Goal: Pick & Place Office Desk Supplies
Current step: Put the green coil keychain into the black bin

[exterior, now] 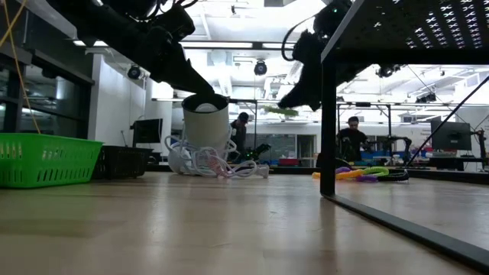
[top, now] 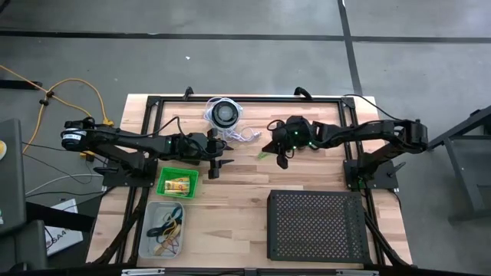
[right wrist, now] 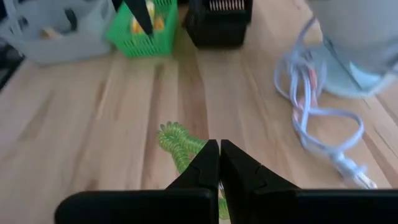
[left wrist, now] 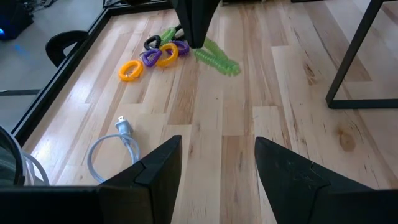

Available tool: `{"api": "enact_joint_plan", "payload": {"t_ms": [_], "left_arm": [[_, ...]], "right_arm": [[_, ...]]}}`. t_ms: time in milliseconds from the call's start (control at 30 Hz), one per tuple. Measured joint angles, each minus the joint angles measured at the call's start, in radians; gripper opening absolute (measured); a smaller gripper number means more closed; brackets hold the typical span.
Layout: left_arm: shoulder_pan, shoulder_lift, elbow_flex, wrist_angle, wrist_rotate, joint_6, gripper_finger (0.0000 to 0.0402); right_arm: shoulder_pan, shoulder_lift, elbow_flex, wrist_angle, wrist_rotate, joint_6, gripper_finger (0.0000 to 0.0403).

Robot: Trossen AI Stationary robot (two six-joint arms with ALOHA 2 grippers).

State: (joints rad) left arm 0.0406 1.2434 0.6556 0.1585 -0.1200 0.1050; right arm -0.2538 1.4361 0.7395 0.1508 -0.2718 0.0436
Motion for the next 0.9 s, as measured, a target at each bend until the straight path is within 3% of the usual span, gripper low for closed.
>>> {"api": "enact_joint_plan", "payload": {"t_ms": [900], "left_arm": [[0.000,0.000,0.000,0.019,0.000,0.000,0.0193]], "right_arm": [[0.066,0.000,0.000,0.248,0.005,0.255,0.0002]]}}
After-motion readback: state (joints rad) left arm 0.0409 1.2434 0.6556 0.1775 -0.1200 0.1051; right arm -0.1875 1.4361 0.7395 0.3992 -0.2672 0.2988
